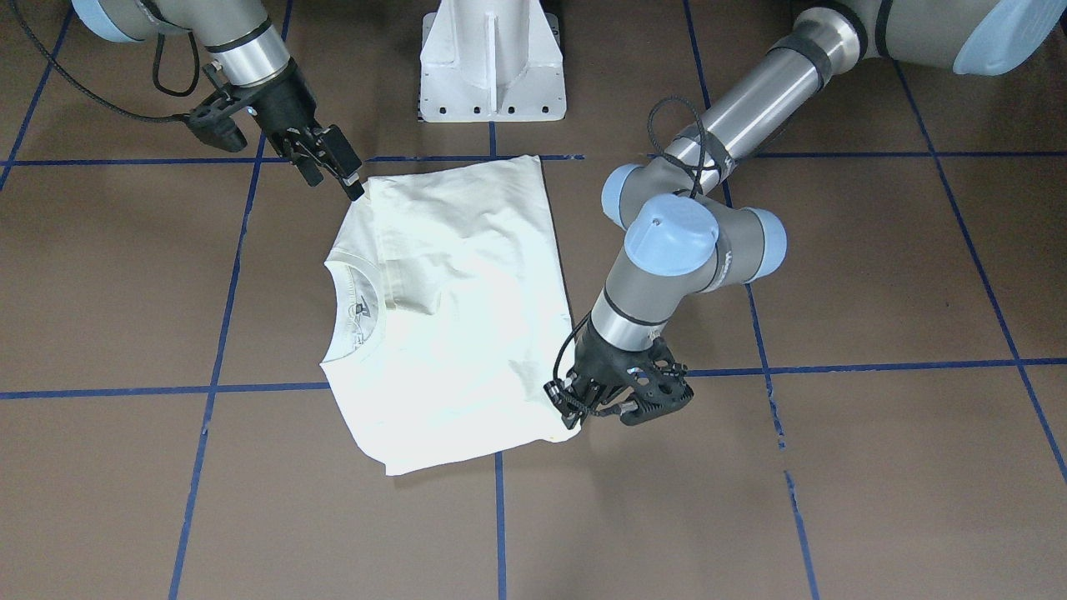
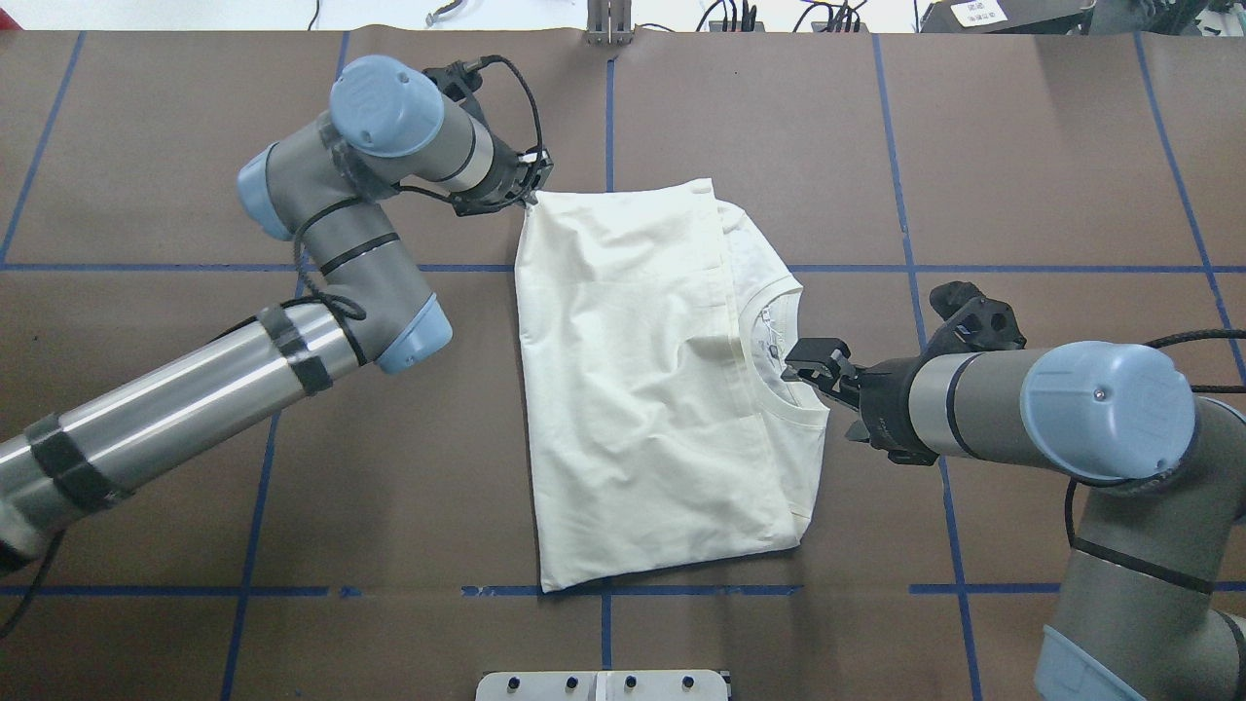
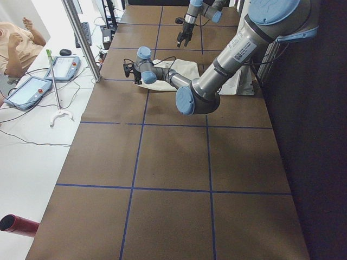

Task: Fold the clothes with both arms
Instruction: 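Grasp opposite edges of the folded shirt with both grippers and rotate it square, then hold the folded shirt edges with both grippers, adjusting its alignment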

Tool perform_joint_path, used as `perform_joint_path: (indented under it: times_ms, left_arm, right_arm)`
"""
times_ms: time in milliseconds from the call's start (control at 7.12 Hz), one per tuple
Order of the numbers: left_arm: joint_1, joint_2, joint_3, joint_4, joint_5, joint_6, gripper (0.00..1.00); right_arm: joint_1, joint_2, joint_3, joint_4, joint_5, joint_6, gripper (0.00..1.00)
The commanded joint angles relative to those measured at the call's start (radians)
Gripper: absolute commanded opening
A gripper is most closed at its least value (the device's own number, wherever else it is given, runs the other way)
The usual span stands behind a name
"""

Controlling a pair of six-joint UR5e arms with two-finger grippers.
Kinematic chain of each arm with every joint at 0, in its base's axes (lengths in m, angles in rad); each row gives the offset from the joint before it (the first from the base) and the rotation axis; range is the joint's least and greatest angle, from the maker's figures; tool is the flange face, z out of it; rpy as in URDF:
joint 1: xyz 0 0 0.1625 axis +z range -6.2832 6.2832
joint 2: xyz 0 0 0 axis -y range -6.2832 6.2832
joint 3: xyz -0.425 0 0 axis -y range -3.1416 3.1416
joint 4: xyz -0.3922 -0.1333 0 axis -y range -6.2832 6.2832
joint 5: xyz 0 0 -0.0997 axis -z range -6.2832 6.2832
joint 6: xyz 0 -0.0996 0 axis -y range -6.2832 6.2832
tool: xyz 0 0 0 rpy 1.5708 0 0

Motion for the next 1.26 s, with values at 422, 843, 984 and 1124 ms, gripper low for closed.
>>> perform_joint_path:
  times_ms: [422,843,984,1124]
  left_arm:
    - [-0.013,0.184,-0.366,0.093,-0.108,-0.032,0.54]
    - [-0.013,0.187,-0.365,0.093,-0.105,-0.031,0.57]
    - [-0.011,0.187,-0.365,0.093,-0.105,-0.032,0.58]
    - [-0.011,0.187,-0.363,0.093,-0.105,-0.032,0.58]
  right_arm:
    - [-0.176,0.079,-0.098,-0.111,-0.067,0.005,1.0]
    - [-0.255,0.086,-0.154,-0.158,-0.159,0.005,0.97]
    - [-0.255,0.086,-0.155,-0.158,-0.164,0.005,0.86]
    - [-0.256,0.086,-0.165,-0.158,-0.17,0.005,0.77]
